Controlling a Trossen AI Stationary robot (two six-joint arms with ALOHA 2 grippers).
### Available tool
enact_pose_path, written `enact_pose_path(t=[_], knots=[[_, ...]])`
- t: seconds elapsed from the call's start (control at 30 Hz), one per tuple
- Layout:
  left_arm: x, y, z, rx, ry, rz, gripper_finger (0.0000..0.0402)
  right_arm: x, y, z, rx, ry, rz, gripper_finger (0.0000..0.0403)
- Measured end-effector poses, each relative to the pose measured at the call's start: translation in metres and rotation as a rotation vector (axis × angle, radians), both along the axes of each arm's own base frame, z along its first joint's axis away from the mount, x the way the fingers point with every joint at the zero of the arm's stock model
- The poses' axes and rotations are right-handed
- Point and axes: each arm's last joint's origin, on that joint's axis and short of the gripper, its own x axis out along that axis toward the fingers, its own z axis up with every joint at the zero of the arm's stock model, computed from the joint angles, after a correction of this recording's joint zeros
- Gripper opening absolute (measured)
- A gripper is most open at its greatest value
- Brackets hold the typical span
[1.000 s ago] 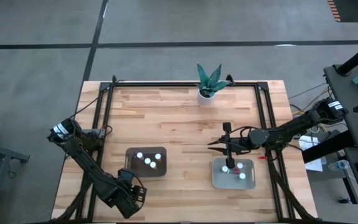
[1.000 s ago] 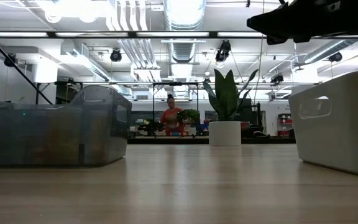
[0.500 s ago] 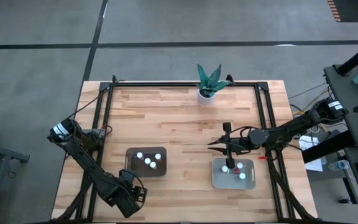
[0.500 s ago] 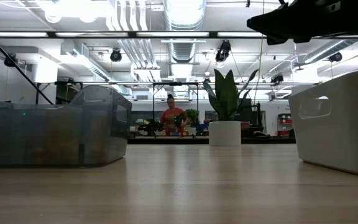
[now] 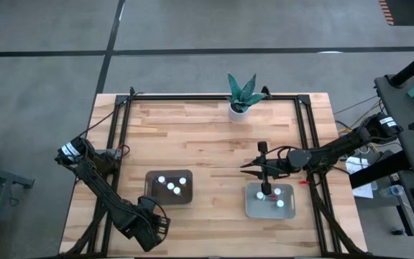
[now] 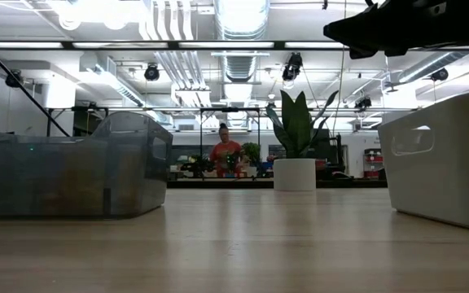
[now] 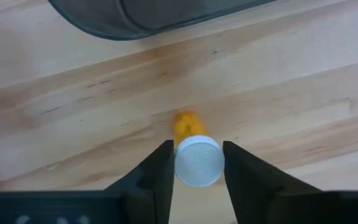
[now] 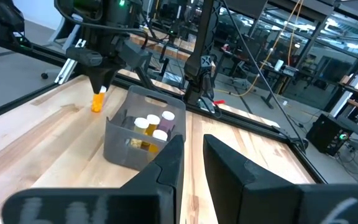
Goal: Pick and place medicine bottles into bin by pill shape (circle, oval)
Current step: Put the orange tablet bottle into the black bin
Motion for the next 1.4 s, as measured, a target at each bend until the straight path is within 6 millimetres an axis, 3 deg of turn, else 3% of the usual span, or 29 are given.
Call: enact_pose_path(t=[0.3,0.53,0.77,1.07,1.4], knots=[[0.001,-0.001,0.003,-0.014,-0.001,-0.002,0.0099,0.0,0.0,0.0,0.0,0.001,0.0,0.0052],[0.016,-0.001,0.04,-0.112,-0.075,-0.036,0.0098,0.0,0.0,0.0,-0.001,0.002,0.0,0.0052],[0.041,0.039,0.065,-0.035,-0.155,-0.146,0.0097,0.0,0.0,0.0,-0.001,0.002,0.0,0.0052],[0.058,0.105,0.071,0.098,-0.042,-0.312,0.0097,0.0,0.0,-0.001,-0.001,0.006,-0.001,0.0052],[0.052,0.112,0.057,0.114,0.04,-0.328,0.0096,0.0,0.0,-0.003,0.001,0.03,-0.001,0.0052]])
